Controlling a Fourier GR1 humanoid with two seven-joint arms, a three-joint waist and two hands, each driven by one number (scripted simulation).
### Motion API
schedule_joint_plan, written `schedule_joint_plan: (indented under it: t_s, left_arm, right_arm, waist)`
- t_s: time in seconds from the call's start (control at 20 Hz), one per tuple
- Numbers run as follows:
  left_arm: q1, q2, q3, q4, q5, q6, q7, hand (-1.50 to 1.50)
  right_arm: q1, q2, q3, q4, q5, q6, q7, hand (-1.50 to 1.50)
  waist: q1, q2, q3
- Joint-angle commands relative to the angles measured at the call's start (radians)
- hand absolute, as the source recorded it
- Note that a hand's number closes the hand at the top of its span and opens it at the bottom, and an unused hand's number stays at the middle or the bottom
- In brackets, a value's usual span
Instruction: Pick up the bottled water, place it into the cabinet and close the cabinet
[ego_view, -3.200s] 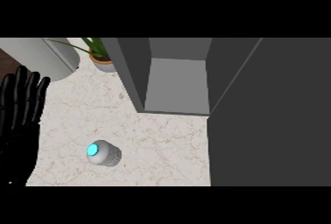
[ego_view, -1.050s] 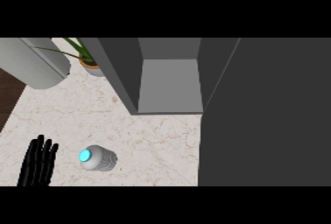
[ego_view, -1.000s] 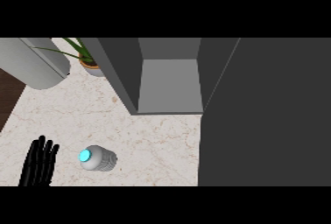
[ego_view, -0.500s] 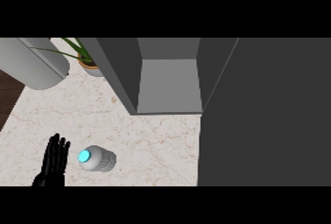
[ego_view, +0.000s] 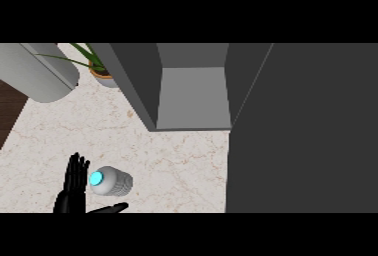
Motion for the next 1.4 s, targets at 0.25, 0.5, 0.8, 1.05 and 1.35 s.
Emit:
schedule_joint_plan:
  t_s: [0.25,0.5,0.8,1.05,1.35]
  left_arm:
    - [-0.1,-0.001,0.016,0.288,0.049,-0.165,-0.155,-1.5]
    - [-0.196,-0.018,0.035,0.428,0.057,-0.188,-0.226,-1.5]
    - [-0.24,0.003,0.09,0.528,0.115,-0.218,-0.275,1.5]
    - [-0.272,-0.024,0.077,0.563,0.142,-0.239,-0.323,1.5]
    - [-0.249,-0.004,0.054,0.527,0.141,-0.28,-0.328,1.5]
  right_arm:
    - [0.155,-0.011,0.008,-0.172,-0.055,0.05,-0.012,-1.5]
    - [0.137,-0.012,-0.024,-0.135,-0.074,0.048,-0.016,-1.5]
    - [0.13,0.006,0.005,-0.095,-0.027,0.052,-0.052,-1.5]
    - [0.136,0.021,0.03,-0.066,-0.001,0.044,-0.067,-1.5]
    - [0.161,0.0,-0.003,-0.074,-0.029,0.073,-0.095,-1.5]
  waist:
    - [-0.008,-0.003,0.0]
    - [-0.001,-0.001,0.001]
    - [0.0,0.001,0.0]
    - [-0.005,0.003,-0.001]
    - [-0.006,0.0,0.0]
